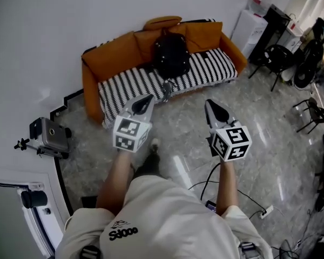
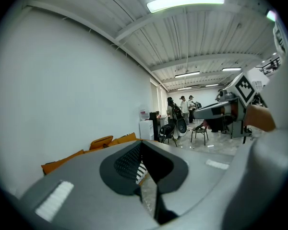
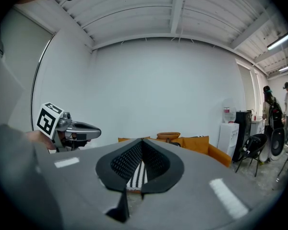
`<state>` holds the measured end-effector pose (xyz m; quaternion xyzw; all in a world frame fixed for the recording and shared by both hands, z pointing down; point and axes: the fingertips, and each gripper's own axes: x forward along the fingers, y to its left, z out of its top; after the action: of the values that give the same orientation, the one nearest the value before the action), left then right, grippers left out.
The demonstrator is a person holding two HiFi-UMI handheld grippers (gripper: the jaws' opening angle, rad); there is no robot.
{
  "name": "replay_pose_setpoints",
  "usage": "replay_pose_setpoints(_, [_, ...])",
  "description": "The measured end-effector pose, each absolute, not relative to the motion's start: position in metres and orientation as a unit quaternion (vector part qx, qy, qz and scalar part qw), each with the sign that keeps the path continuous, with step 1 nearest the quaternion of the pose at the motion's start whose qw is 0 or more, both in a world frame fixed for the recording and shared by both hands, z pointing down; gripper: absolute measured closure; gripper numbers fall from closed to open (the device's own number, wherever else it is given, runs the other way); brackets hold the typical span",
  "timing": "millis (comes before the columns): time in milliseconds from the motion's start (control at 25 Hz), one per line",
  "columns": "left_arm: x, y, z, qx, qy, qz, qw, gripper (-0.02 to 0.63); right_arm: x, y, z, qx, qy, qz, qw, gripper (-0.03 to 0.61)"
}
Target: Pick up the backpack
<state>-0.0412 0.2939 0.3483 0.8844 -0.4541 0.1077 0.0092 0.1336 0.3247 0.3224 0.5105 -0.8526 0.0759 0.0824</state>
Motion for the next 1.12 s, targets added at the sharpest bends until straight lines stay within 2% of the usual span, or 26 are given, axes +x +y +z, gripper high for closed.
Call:
replay_pose_setpoints(360, [-0.032,0.222,0.359,0.89,-0.445,0.097,0.019,0.603,0.138,0.262,0.323,0.511,-0.854,0.065,0.073,0.575])
replay_pose_setpoints(760, [-0.03,0.091,0.355,0.893,-0.443,0.081,0.017,0.603,0.137,0.135,0.314,0.519,-0.85,0.045,0.075,0.575])
replay_pose_setpoints(1120, [-0.035,-0.006,0.352,0.896,-0.434,0.091,0.02,0.603,0.132,0.042,0.301,0.53,-0.845,0.044,0.051,0.546])
